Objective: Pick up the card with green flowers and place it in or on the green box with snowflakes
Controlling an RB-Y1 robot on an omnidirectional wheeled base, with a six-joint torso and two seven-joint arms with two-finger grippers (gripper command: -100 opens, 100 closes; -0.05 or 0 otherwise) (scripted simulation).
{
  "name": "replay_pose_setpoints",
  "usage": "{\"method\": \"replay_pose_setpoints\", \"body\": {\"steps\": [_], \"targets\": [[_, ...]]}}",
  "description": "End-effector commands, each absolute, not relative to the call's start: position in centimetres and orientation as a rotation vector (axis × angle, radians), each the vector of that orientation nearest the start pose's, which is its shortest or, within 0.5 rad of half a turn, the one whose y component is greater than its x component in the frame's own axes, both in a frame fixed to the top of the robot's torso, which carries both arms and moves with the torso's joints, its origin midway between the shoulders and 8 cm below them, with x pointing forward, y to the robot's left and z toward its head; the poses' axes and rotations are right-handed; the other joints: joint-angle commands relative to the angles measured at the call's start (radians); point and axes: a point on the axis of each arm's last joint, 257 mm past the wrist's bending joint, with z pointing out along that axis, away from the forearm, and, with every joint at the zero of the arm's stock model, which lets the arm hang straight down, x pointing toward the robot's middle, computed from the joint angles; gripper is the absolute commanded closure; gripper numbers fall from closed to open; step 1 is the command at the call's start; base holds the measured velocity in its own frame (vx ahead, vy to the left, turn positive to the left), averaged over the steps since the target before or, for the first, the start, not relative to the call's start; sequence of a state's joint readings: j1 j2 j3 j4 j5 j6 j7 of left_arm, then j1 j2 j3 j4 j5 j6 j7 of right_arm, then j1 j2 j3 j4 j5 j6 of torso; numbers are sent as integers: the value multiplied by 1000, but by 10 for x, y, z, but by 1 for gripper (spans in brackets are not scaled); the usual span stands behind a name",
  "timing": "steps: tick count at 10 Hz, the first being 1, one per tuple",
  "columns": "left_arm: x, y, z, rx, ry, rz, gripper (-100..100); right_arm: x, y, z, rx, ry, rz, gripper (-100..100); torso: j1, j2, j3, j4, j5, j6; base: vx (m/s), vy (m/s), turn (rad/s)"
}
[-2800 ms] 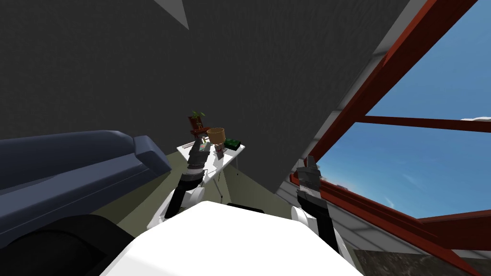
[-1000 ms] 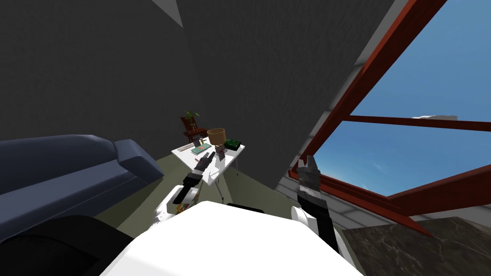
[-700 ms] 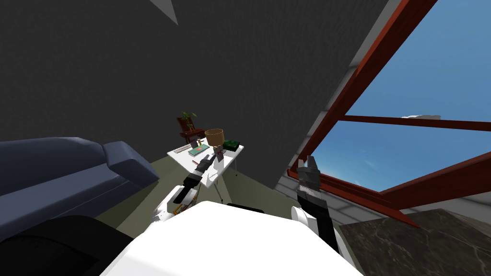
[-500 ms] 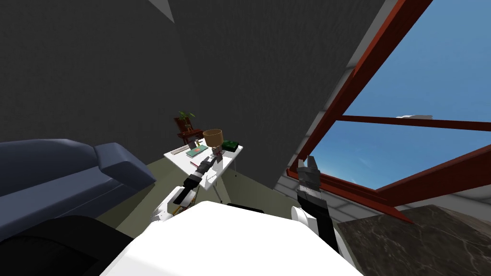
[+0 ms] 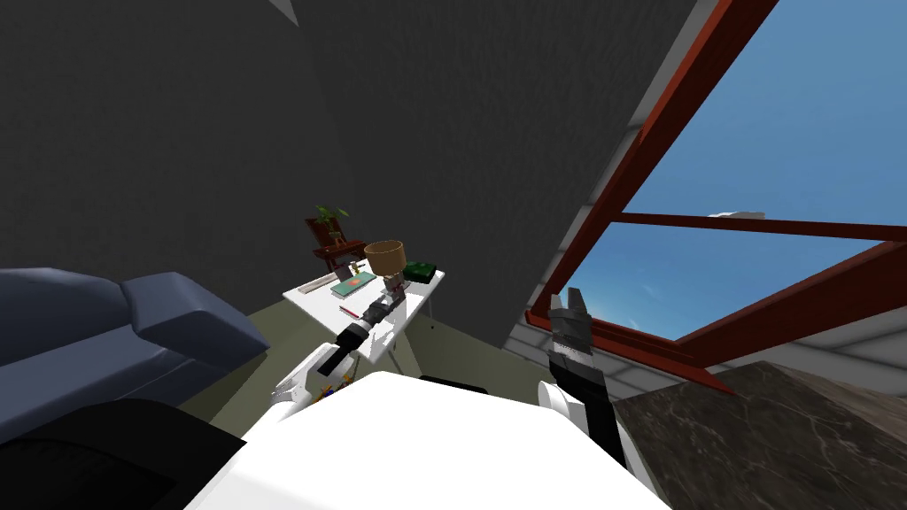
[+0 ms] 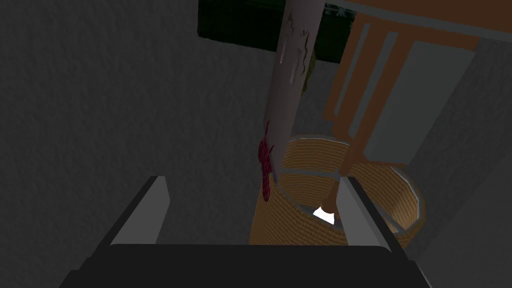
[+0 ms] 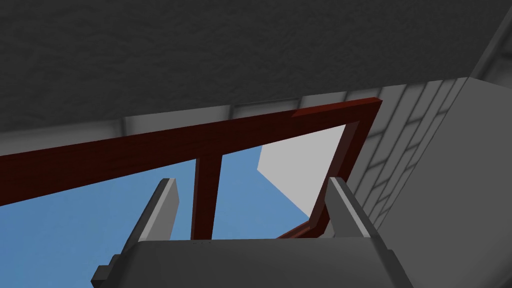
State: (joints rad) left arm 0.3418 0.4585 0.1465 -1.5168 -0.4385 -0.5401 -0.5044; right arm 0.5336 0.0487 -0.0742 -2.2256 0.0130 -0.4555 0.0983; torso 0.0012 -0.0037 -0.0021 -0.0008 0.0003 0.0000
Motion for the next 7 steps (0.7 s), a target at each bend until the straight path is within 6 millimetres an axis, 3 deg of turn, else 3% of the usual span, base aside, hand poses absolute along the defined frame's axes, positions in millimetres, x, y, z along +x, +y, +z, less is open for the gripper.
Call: {"method": "replay_pose_setpoints", "body": {"steps": [1, 4, 5, 6, 7], "targets": [[410, 390, -272, 43, 1603, -209, -100, 351, -317, -20, 741, 690, 1085, 0, 0, 0, 0, 0, 0, 0, 55, 13, -125], [405, 407, -295, 134, 1684, -134, -100, 351, -317, -20, 741, 690, 1085, 0, -1, 0, 0, 0, 0, 0, 48, 7, -67], [406, 405, -291, 116, 1669, -149, -100, 351, -317, -20, 741, 690, 1085, 0, -1, 0, 0, 0, 0, 0, 15, 4, -7], [406, 405, -291, 119, 1671, -146, 0, 351, -317, -20, 741, 690, 1085, 0, -2, 2, 1, 0, 0, 0, 0, 0, 0], [419, 407, -298, 107, 1677, -131, -100, 351, -317, -20, 741, 690, 1085, 0, -2, 3, 1, 1, 0, 0, -58, 32, -24]]}}
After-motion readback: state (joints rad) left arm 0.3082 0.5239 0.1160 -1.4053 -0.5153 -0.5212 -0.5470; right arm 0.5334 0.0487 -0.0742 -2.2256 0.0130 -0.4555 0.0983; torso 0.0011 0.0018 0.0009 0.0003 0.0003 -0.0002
